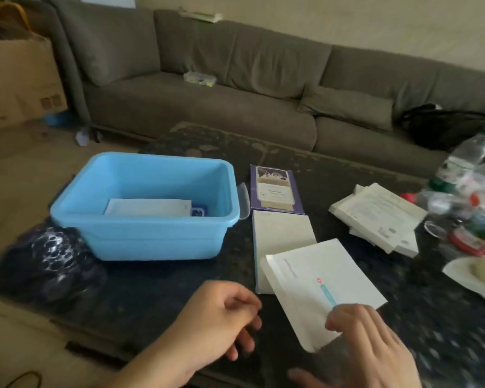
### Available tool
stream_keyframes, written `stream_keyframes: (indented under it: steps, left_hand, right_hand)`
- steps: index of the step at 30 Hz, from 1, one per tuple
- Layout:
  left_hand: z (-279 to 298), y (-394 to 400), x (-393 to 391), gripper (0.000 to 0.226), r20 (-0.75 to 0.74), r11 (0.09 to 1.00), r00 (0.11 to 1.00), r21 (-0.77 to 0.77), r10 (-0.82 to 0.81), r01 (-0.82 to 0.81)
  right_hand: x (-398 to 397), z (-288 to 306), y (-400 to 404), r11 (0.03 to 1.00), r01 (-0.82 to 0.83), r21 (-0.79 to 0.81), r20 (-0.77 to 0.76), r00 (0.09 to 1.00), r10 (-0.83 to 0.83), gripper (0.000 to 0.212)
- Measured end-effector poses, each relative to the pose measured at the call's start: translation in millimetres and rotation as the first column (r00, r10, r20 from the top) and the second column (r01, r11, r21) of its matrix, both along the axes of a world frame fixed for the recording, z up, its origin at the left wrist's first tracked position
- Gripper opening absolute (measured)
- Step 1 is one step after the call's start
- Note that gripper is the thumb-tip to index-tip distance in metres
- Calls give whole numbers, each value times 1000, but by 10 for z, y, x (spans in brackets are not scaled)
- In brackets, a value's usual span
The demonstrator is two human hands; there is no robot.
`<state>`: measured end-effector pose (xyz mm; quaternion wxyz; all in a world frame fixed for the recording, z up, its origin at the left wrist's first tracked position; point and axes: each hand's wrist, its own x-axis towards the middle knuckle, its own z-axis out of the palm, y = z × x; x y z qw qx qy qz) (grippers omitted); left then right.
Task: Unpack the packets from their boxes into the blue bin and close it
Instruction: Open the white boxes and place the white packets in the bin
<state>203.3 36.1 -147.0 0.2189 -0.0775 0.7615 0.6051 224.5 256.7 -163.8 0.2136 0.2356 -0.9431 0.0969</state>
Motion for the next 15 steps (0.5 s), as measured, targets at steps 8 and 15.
stream_keyframes:
  steps: [8,15]
  left_hand:
    - [-30,537,-1,14,-22,988,992,97,123,-121]
    - [-54,678,-83,19,107,953,982,247,153,-175]
  right_hand:
    - [-1,-188,42,982,16,-186,-196,979,-53,18]
    - [-3,-254,100,911,48,-410,-236,959,-157,24]
